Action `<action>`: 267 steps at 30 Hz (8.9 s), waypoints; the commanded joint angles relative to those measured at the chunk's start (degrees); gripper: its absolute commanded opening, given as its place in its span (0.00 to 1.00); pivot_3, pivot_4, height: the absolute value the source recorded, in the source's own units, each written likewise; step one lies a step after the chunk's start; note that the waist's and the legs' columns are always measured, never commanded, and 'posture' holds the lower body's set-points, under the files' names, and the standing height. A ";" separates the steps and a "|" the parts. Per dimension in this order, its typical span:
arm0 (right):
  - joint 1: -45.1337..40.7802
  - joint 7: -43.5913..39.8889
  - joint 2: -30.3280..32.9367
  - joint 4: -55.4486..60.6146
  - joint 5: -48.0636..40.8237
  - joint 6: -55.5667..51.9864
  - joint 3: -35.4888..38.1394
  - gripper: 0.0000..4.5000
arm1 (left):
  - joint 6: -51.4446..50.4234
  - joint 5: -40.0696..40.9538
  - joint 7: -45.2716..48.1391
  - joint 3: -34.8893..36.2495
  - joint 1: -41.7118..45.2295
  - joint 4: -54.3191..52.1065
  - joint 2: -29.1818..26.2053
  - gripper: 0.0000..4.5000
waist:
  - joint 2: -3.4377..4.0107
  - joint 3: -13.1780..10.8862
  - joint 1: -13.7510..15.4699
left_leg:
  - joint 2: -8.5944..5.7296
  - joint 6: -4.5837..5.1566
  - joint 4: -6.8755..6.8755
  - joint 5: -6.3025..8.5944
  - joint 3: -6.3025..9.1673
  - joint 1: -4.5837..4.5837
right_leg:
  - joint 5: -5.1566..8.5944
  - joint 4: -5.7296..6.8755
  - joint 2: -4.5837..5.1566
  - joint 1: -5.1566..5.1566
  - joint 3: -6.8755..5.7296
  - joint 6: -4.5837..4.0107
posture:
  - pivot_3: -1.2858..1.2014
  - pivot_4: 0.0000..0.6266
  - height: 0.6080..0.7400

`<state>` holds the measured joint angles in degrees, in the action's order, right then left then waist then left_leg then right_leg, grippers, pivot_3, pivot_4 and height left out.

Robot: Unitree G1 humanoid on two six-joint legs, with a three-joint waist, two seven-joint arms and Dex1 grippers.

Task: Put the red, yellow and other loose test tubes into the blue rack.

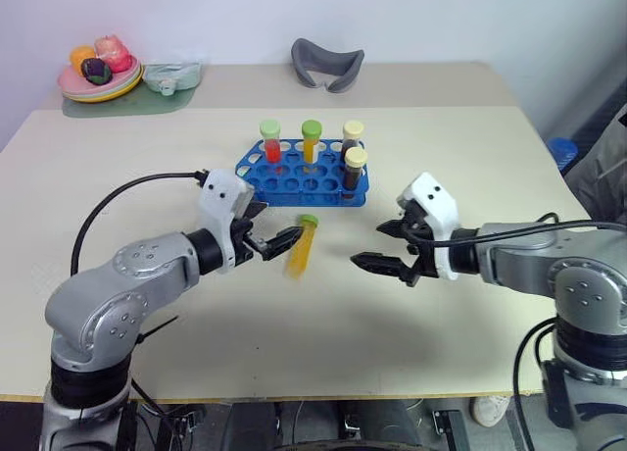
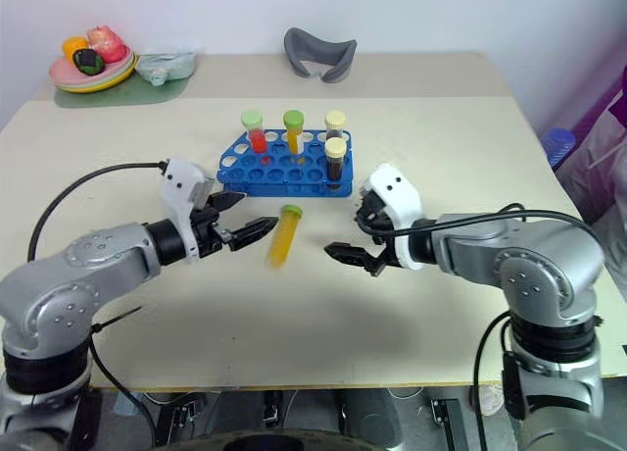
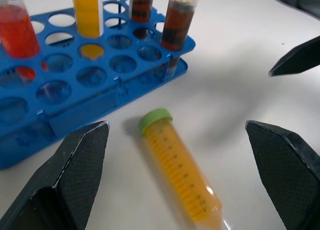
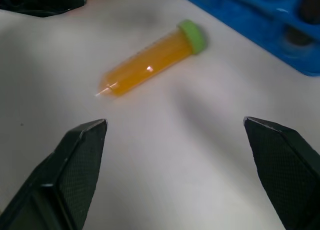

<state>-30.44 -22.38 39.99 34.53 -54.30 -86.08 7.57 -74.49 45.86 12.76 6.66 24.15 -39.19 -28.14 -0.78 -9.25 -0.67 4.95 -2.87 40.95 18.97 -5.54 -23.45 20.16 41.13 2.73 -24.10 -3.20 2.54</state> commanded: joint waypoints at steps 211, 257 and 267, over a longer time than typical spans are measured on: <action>22.42 -6.56 -6.53 -5.40 11.11 42.38 9.78 1.00 | 84.31 -40.25 4.39 -15.39 9.75 55.59 26.31 0.20 | -0.37 -0.86 1.41 | -1.27 0.80 -0.95 -0.51 0.98 0.84 | -0.95 -1.64 0.80 1.37 -0.05 0.99 | 0.52 0.24 0.75; 20.55 -3.98 -5.99 -5.52 5.97 41.08 10.07 1.00 | 102.14 -47.01 1.75 -13.79 14.19 74.49 29.17 0.20 | -0.36 -0.85 1.42 | -1.31 0.82 -0.92 -0.51 0.96 0.84 | -0.98 -1.62 0.76 1.38 -0.08 1.02 | 0.52 0.24 0.75; 19.97 -3.98 -5.97 -5.73 5.86 40.90 9.77 1.00 | 104.48 -46.61 1.77 -12.96 17.12 80.90 30.05 0.20 | -0.36 -0.85 1.45 | -1.32 0.84 -0.91 -0.52 0.95 0.84 | -0.99 -1.61 0.76 1.38 -0.10 1.03 | 0.52 0.24 0.75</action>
<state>-9.66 -26.29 33.30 27.61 -47.58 -45.46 16.25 28.43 -0.98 14.59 -7.05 39.75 41.79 1.30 -1.14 -10.10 0.78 3.63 -2.03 40.04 18.45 -4.59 -22.61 19.17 39.52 3.49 -22.73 -3.31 3.57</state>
